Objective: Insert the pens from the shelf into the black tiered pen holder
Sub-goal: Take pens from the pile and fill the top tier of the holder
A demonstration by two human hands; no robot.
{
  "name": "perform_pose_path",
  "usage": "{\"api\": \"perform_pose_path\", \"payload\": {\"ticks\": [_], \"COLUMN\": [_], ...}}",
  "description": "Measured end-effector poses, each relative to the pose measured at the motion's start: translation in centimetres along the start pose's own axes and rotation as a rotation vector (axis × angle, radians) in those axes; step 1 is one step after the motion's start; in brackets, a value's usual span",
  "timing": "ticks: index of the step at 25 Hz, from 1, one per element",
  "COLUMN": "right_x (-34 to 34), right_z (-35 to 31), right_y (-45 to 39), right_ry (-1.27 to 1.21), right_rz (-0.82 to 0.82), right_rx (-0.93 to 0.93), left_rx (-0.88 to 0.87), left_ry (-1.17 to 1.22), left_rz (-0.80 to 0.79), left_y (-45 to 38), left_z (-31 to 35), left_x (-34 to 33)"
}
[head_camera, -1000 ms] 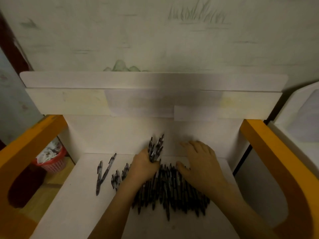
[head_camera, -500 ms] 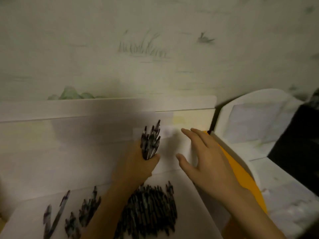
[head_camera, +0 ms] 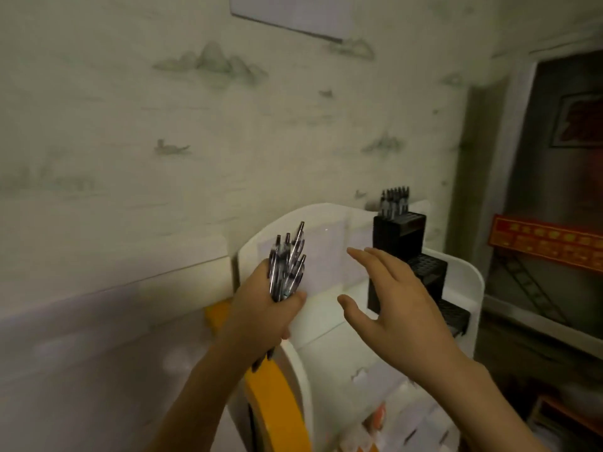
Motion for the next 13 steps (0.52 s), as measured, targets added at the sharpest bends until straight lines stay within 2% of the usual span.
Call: {"api": "perform_pose_path", "payload": {"ticks": [7, 13], "right_x": [4.8, 4.6], "right_z": [16.4, 25.3], "right_y": [0.3, -2.4], "right_ry": [0.07, 0.033], "right_rz": [-0.004, 0.004], "right_rx": [-0.065, -0.047], "left_rx": [-0.057, -0.054], "left_ry": [0.005, -0.026], "left_rz": [-0.08, -0.097], "left_y": [-4.0, -9.2], "left_z": [6.0, 7.0], "left_x": [-17.7, -25.7]}}
Point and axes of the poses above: each hand's wrist, its own y-axis away from the middle knuckle, its own x-axis out of the back of the hand, z = x × y, the point moved 8 cm from there along -y, towards the middle knuckle, and after that the axes turned 7 degrees about y, right-handed, at the moved point
